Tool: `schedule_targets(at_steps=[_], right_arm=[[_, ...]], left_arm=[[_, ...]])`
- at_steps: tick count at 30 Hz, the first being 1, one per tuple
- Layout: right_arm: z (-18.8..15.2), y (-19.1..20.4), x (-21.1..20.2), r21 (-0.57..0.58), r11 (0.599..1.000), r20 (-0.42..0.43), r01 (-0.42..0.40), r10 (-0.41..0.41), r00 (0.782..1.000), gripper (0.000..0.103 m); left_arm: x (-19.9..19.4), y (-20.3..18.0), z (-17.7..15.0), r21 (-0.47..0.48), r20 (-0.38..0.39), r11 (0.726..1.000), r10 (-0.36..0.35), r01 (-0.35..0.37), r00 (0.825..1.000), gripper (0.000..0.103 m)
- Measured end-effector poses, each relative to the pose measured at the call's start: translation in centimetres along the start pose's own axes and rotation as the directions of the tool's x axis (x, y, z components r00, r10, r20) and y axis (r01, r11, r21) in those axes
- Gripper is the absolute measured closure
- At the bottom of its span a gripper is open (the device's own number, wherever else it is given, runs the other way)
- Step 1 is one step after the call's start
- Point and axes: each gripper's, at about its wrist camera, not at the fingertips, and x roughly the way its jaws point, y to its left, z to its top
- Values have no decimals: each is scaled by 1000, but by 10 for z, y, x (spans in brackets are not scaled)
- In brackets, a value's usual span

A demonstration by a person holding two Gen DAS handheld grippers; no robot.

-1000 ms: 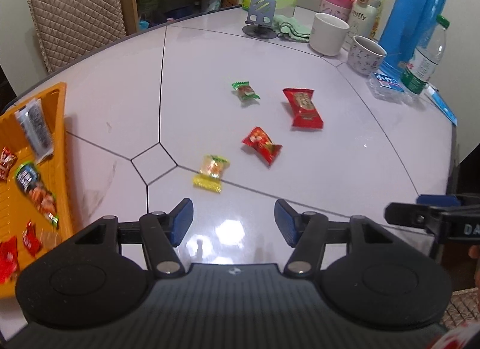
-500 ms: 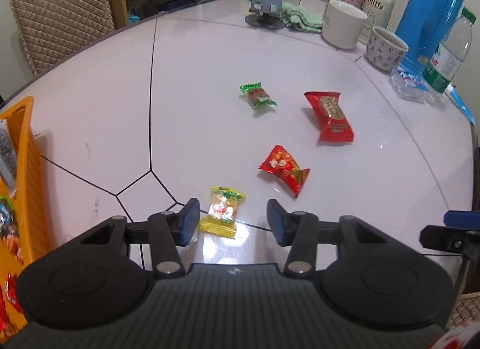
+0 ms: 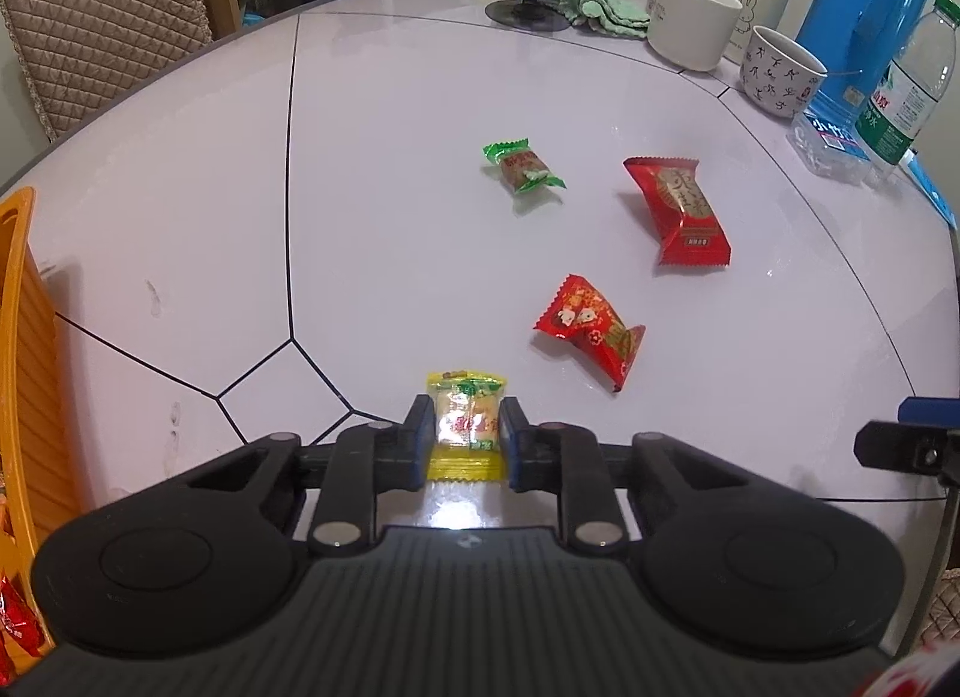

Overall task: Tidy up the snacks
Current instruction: 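Lower the left tool onto the yellow candy and close it, then grasp the red gold-print packet with the right tool while the left tool holds the yellow candy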

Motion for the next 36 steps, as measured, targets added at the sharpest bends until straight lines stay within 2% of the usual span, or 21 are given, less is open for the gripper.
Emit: schedule_targets(at_steps=[12, 18, 24, 25, 28, 31, 36], right_arm=[[23, 12, 14, -58, 998, 41, -11, 13, 999, 21], [47, 25, 25, -119, 992, 91, -28, 39, 995, 21], [71, 40, 50, -174, 983, 106, -51, 70, 992, 21], [74, 43, 55, -186, 982, 110, -45, 66, 992, 22], [84, 48, 70, -213, 976, 101, -45, 68, 993, 35], [92, 49, 85, -213, 977, 91, -34, 54, 994, 37], [98, 52, 99, -232, 973, 79, -17, 36, 996, 48]], left_arm=[[-14, 10, 6, -41, 51, 999, -4, 6, 999, 84], [-26, 24, 20, -103, 87, 995, 26, -17, 996, 84], [-31, 38, 32, -143, 112, 989, 52, -36, 992, 84], [-32, 40, 34, -150, 114, 988, 55, -38, 992, 84], [-33, 47, 37, -161, 122, 986, 66, -46, 990, 84], [-31, 54, 40, -174, 121, 983, 77, -55, 990, 84], [-29, 63, 42, -190, 119, 980, 89, -65, 989, 84]])
